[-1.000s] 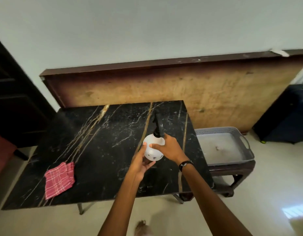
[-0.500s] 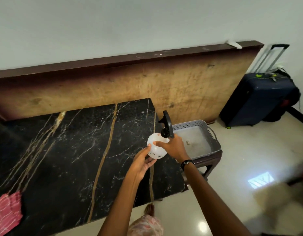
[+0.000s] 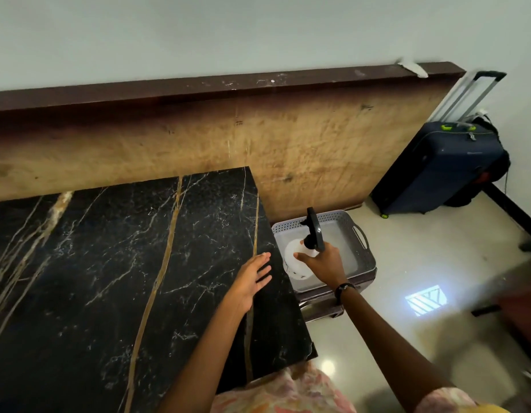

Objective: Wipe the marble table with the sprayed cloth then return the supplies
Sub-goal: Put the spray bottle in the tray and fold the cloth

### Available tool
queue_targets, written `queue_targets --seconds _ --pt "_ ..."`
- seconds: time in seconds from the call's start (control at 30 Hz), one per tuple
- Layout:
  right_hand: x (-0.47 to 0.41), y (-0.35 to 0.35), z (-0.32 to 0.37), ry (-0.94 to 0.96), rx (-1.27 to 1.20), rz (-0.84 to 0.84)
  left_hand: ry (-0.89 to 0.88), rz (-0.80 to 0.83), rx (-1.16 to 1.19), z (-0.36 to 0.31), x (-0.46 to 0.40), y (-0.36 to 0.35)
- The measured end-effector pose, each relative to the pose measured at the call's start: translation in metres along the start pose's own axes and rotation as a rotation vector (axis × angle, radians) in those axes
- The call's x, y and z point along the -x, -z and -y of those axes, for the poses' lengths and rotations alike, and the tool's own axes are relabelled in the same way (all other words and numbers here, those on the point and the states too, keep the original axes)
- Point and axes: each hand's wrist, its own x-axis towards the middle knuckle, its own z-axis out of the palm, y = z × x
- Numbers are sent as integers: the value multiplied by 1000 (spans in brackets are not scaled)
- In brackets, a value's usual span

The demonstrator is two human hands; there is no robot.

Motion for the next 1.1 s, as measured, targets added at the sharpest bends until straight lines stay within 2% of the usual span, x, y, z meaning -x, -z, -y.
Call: queue_targets --seconds 0.27,0.63,0.97,1.1 --pt "-55 -16 -42 -130 -13 48 31 -75 -9 -1 -21 -16" --pt "-124 -42 -100 -235 52 282 13 -334 145 16 -35 -37" --pt "-132 -29 -121 -164 17 382 -19 -434 209 33 -45 -68" --pt "-143 -22 -129 -135 102 517 -29 -442 210 35 -43 -84"
